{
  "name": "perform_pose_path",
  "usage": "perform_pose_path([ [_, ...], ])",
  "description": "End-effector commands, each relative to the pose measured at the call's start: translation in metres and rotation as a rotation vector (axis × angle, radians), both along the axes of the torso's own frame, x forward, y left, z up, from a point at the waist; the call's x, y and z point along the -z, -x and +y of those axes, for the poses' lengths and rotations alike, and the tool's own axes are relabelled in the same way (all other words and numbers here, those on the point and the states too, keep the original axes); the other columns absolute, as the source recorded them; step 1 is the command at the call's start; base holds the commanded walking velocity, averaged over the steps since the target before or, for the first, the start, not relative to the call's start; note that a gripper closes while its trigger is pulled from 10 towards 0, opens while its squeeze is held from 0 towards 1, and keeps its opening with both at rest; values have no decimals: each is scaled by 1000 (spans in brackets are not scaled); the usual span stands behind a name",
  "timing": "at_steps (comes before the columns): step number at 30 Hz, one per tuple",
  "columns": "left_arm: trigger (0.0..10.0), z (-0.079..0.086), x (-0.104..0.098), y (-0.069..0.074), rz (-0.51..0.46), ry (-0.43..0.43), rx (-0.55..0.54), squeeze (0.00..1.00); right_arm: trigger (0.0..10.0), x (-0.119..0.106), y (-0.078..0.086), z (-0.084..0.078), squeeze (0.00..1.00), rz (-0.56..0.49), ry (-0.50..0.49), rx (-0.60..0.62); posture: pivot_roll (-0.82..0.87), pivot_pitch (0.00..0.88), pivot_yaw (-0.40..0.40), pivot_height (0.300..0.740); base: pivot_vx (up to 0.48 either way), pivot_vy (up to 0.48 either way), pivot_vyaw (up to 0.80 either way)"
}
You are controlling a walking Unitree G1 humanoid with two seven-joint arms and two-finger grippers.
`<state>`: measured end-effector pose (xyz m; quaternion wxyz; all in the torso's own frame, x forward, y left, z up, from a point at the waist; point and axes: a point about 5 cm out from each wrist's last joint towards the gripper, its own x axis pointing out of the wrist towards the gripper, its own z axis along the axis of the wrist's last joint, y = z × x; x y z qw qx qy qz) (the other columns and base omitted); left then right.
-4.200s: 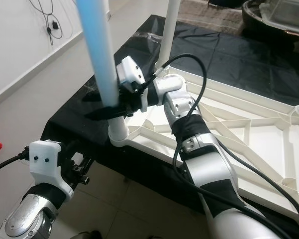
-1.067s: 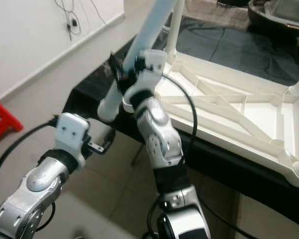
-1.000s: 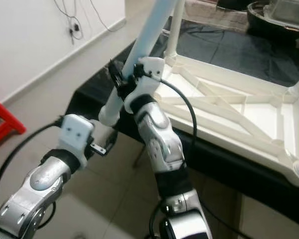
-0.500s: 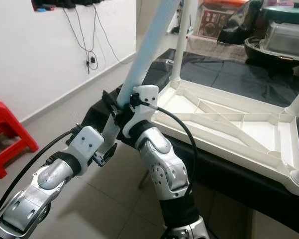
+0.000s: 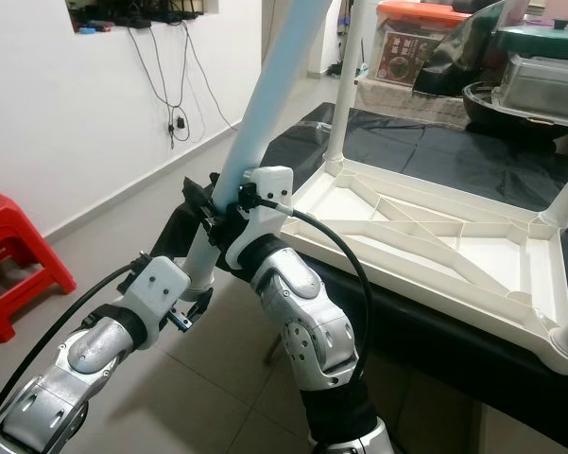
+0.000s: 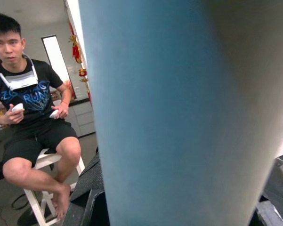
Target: Building children table
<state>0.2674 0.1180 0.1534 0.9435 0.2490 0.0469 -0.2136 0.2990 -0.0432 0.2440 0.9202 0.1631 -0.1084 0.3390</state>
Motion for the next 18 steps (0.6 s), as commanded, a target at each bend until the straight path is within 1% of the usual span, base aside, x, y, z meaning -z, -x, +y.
perform_pose_path([
  [1, 10000, 6, 2, -1, -1, -14, -18, 0, 10000, -4, 2, -1, 0, -7, -15, -2, 95, 11, -19, 740, 0, 0, 0],
  [11, 10000, 4, 1, -8, -36, -6, 1, 0, 10000, -6, 4, 0, 0, -5, -14, -10, 89, 16, -17, 740, 0, 0, 0],
  [18, 10000, 5, 9, -12, -32, -9, 10, 0, 10000, -10, 7, 1, 0, -6, -16, -31, 82, 20, -18, 740, 0, 0, 0],
])
